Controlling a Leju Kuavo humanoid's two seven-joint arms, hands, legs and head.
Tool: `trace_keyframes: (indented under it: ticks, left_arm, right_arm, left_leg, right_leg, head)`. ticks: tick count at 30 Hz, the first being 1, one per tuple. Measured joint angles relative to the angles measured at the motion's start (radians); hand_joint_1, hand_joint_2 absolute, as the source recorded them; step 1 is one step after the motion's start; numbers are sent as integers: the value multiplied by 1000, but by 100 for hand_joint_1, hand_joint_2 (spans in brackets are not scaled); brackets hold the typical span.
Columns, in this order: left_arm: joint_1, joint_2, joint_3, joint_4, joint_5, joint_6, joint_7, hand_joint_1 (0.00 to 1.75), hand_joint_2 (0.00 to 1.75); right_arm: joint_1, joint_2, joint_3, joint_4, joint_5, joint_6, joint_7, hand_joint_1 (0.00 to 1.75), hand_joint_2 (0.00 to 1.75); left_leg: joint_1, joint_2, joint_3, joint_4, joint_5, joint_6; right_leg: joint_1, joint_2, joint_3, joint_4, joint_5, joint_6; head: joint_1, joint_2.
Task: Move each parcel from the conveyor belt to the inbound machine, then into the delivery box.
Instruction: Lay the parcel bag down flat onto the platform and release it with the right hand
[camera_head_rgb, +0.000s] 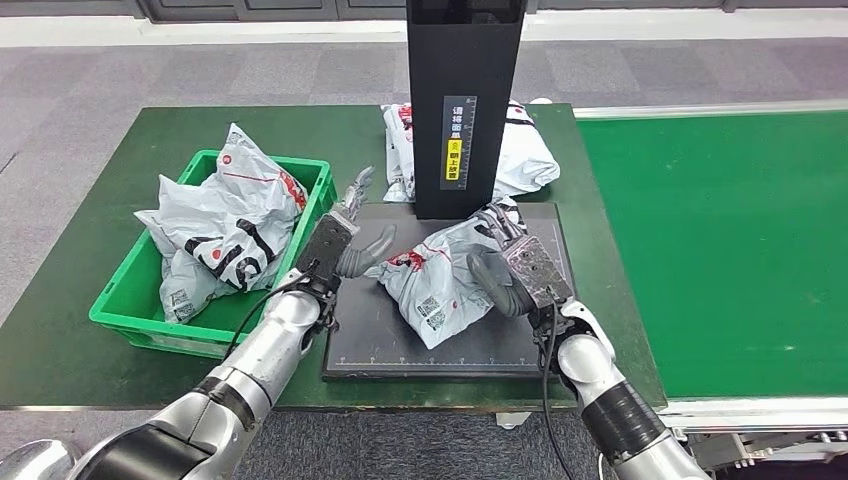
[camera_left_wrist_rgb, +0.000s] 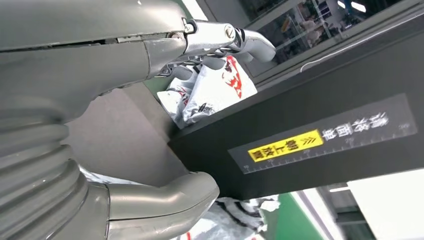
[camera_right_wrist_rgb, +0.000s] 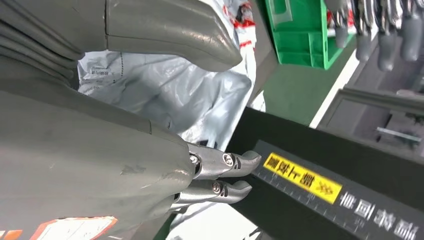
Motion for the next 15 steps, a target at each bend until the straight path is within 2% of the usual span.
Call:
trace_keyframes:
  ticks: [4, 8, 11, 15]
  left_arm:
    - [-1, -4, -52, 12, -104, 6, 48, 0, 175]
    - [-2, -22, -148, 43, -249, 15, 125, 0, 175]
    - [-6, -40, -238, 86, -373, -5, 207, 1, 175]
    - [-7, -59, -374, 146, -511, -63, 266, 161, 175]
  right_arm:
    - [-19, -3, -37, 22, -21, -50, 1, 0, 0]
    - [-49, -11, -98, 64, -38, -114, -37, 0, 0]
    - [-58, -18, -143, 78, -66, -124, -52, 0, 0]
    - [-75, -32, -192, 95, -92, -89, -45, 0, 0]
  left_leg:
    - [-1, 0, 0, 0, 0, 1]
    - [-2, -1, 0, 1, 0, 2]
    - [-3, -1, 0, 1, -1, 3]
    - [-4, -1, -1, 1, -1, 4]
  right_leg:
    - [-1, 0, 0, 0, 0, 0]
    - [-3, -1, 0, 0, 0, 2]
    - [-4, -1, 0, 0, 0, 3]
    - [-4, -1, 0, 0, -1, 4]
  head:
    - [0, 0]
    - [0, 0]
    - [0, 0]
    - [0, 0]
